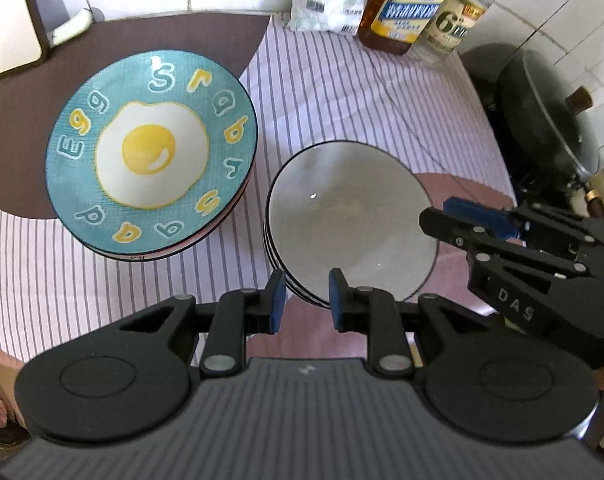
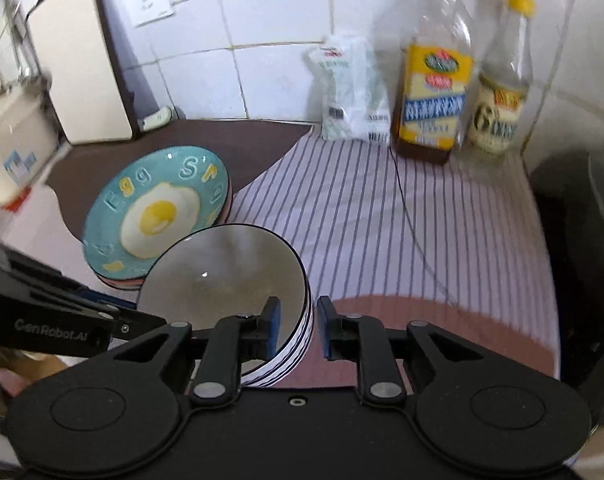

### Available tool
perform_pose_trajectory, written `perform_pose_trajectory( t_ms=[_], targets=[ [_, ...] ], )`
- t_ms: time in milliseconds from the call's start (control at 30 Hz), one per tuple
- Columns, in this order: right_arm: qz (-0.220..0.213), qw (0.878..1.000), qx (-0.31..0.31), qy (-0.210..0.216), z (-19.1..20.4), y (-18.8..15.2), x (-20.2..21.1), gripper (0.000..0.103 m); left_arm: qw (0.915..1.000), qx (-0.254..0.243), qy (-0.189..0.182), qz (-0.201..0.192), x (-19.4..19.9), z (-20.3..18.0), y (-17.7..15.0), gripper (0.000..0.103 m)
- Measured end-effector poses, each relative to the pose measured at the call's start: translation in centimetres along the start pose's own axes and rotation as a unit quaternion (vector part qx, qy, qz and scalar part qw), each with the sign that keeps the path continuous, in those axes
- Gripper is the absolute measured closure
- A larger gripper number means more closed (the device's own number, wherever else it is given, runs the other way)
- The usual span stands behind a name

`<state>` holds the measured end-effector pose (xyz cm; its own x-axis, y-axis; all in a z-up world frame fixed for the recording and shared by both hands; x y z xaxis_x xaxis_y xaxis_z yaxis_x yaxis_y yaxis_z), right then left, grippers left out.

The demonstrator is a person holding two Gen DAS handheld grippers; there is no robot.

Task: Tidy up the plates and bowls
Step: 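Lift the bowl, lower it into the two stacked bowls, open the left gripper, then grasp the rim of the three stacked bowls with the left gripper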

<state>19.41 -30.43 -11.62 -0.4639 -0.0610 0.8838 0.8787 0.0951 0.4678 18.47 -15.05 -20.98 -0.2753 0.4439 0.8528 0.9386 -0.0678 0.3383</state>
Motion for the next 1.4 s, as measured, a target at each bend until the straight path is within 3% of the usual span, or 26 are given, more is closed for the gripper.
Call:
perform_pose_trajectory(
  t_ms=[200,300,533,667,800,900,1033,1133,1200,1300,1400],
  targets=[
    [-0.016,1.000,-0.013,0.013,-0.6,-0.5,2.8,0.075,0.9997,-0.004,-0.004,-0.024,2.3,-1.1,-1.0,0.082],
    [-0.031,0.999,-0.007,0.023,-0.7,-1.0,4.3,0.073,0.9985,0.000,0.006,-0.055,3.6,-1.6,-1.7,0.082],
    [-0.115,0.993,0.023,0.025,-0.9,-2.6,8.4,0.072,0.9952,0.002,0.006,-0.098,5.2,-2.0,-3.9,0.082],
    [-0.135,0.989,0.042,0.038,-0.8,-3.7,9.1,0.067,0.9925,-0.011,-0.009,-0.121,6.1,-2.6,-5.1,0.082],
    [-0.133,0.989,0.041,0.043,-0.8,-5.2,8.5,0.065,0.9892,-0.034,-0.036,-0.138,5.8,-3.2,-6.1,0.082],
    [-0.142,0.987,0.049,0.054,-0.6,-6.6,7.5,0.053,0.9861,-0.046,-0.050,-0.152,5.2,-2.9,-6.9,0.082],
    [-0.142,0.987,0.063,0.045,0.3,-8.5,5.4,0.047,0.9820,-0.030,-0.083,-0.167,4.5,-2.0,-7.3,0.076],
    [-0.144,0.987,0.059,0.043,0.9,-9.5,3.8,0.037,0.9787,-0.013,-0.099,-0.180,4.1,-1.1,-7.2,0.070],
    [-0.155,0.984,0.064,0.058,1.5,-10.2,2.9,0.037,0.9806,0.009,-0.090,-0.174,3.5,-0.3,-7.1,0.070],
    [-0.156,0.982,0.085,0.060,2.6,-10.8,1.2,0.033,0.9787,0.026,-0.111,-0.171,3.1,0.5,-6.8,0.068],
    [-0.163,0.983,0.066,0.061,2.9,-10.8,-0.6,0.029,0.9747,0.028,-0.129,-0.181,3.2,1.2,-6.3,0.058]
  ],
)
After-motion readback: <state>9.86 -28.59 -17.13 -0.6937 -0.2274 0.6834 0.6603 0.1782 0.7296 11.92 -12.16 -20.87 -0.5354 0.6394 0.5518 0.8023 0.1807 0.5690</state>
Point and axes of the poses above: each gripper's, at about its wrist camera, not at the fingertips, and x roughly against the way its jaws point, z to its left, y to its top, the point moved 5 cm from there along -x, roughly the way its jaws point, and after that the axes turned 10 degrees about -y, right-handed, at the moved point
